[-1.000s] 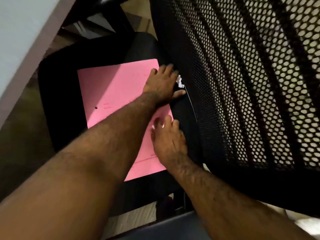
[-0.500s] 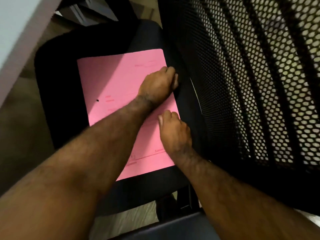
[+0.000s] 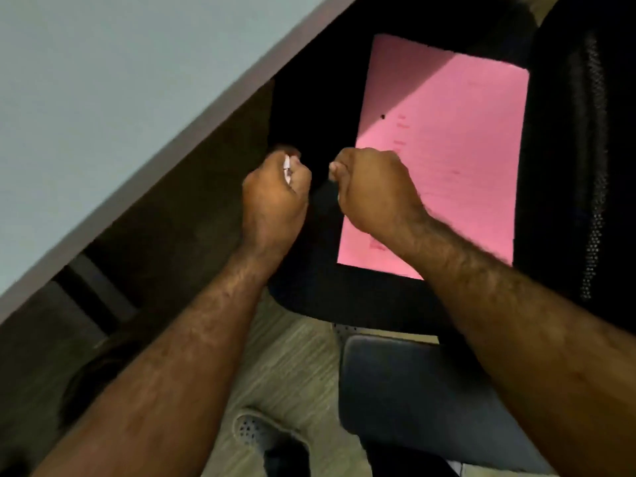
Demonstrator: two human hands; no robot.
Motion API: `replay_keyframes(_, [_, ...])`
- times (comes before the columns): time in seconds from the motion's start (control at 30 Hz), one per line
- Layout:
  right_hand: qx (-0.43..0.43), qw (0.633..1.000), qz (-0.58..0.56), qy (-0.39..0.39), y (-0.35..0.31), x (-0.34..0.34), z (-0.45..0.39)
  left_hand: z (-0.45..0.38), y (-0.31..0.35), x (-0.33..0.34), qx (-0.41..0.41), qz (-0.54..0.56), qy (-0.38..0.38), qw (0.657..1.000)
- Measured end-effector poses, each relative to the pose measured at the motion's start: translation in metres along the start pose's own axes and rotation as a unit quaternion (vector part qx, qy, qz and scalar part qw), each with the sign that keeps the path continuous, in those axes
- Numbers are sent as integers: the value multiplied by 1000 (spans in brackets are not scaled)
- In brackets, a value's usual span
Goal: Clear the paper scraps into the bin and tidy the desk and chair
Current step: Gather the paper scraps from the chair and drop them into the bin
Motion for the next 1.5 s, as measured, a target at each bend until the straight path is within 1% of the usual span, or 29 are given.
replay_keyframes(0.07, [-37, 998, 24, -47, -45, 26, 13, 31, -36, -39, -81, -11, 13, 997])
replay_keyframes(0.13, [-81, 988, 68, -108, -88, 59, 37, 70, -70, -76, -152, -9, 16, 988])
replay_keyframes(0.17, [-114, 978, 109, -135, -110, 77, 52, 90, -86, -95, -184, -12, 24, 983])
replay_keyframes(0.23, [-182, 946, 199, -182, -149, 117, 87, 132, -118, -137, -240, -46, 52, 968])
replay_keyframes(0.33, [-232, 904, 255, -252, -186, 175, 139, 193, -156, -190, -293, -96, 88, 947])
replay_keyframes(0.47, [-256, 892, 225, -296, -220, 248, 202, 281, -202, -246, -348, -135, 128, 919])
replay_keyframes(0.53, [-257, 884, 200, -334, -232, 291, 236, 332, -228, -267, -386, -148, 156, 897])
replay_keyframes(0.63, [-237, 872, 153, -399, -243, 362, 284, 403, -260, -292, -403, -172, 216, 873])
replay_keyframes(0.7, [-220, 877, 120, -411, -251, 405, 310, 442, -273, -306, -416, -205, 256, 848])
replay_keyframes(0.73, [-218, 886, 98, -398, -257, 422, 320, 455, -276, -312, -407, -220, 274, 843])
replay_keyframes(0.8, [-231, 906, 56, -350, -268, 450, 337, 470, -284, -320, -367, -236, 299, 849])
replay_keyframes(0.87, [-245, 919, 22, -309, -275, 478, 352, 481, -301, -327, -351, -241, 313, 849])
replay_keyframes(0.93, [-252, 926, 17, -280, -274, 508, 360, 493, -329, -330, -371, -237, 298, 847])
replay_keyframes(0.97, [-254, 924, 27, -284, -271, 524, 363, 497, -345, -327, -385, -229, 271, 852])
replay_keyframes(1.03, [-260, 907, 86, -320, -257, 561, 368, 508, -377, -312, -413, -216, 168, 868])
replay_keyframes(1.1, [-291, 881, 188, -323, -237, 584, 371, 524, -399, -299, -439, -209, 73, 871])
replay_keyframes(1.13, [-308, 867, 223, -322, -230, 589, 373, 530, -405, -296, -449, -209, 48, 868])
replay_keyframes(1.17, [-316, 859, 231, -330, -224, 590, 375, 534, -408, -295, -453, -210, 33, 866])
replay_keyframes(1.27, [-311, 862, 200, -346, -218, 579, 374, 531, -399, -294, -440, -208, 27, 873])
replay_keyframes(1.37, [-299, 866, 202, -347, -217, 559, 368, 518, -380, -289, -421, -192, 25, 886])
replay_keyframes(1.5, [-286, 892, 159, -311, -231, 512, 350, 480, -347, -286, -365, -194, 32, 910])
Point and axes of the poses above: each hand's wrist, its own z-axis away from the middle knuckle, its own x-axis out of the palm, y = z × x, the point moved 10 cm from there along -z, towards the middle knuckle, and after that the axes turned 14 degrees about x, right-handed, at the moved point
